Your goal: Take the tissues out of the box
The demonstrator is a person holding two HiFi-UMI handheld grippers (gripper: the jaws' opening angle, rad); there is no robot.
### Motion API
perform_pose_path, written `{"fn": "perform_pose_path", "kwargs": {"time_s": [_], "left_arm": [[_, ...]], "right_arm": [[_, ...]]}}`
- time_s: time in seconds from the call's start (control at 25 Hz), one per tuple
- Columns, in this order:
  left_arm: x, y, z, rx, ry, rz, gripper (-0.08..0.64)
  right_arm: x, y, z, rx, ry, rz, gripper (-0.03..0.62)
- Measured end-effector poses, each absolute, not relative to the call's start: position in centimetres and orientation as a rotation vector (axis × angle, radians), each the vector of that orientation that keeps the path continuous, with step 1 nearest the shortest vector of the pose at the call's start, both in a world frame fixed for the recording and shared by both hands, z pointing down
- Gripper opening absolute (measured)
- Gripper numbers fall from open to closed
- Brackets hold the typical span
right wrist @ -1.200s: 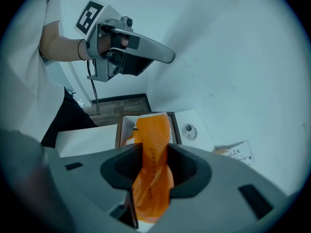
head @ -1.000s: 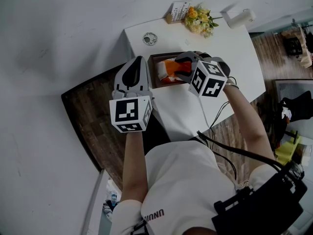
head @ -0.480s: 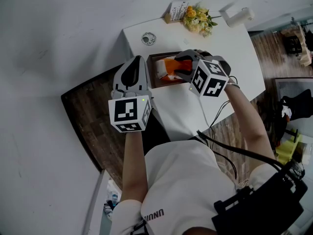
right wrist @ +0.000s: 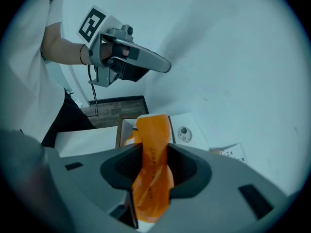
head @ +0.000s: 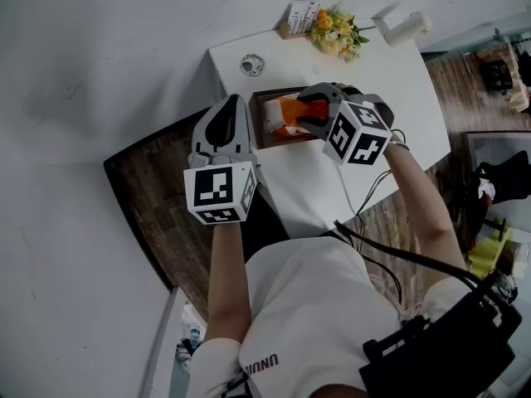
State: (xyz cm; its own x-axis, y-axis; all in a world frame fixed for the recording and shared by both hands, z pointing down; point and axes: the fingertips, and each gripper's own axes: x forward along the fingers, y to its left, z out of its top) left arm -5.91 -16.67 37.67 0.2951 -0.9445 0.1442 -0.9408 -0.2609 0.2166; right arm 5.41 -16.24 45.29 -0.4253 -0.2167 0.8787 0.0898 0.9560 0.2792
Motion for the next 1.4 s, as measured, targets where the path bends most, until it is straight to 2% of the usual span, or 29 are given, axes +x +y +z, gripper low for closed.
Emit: {"fn": "perform_pose_path", "kwargs": {"time_s": [1.4], "left_arm": [[-5.9, -16.5, 37.6, 2.3, -1.728, -0.036, 0.014]], "right_arm": [[5.6, -16.3, 43.4, 0.134, -2.016, -0.369, 0.163]]}}
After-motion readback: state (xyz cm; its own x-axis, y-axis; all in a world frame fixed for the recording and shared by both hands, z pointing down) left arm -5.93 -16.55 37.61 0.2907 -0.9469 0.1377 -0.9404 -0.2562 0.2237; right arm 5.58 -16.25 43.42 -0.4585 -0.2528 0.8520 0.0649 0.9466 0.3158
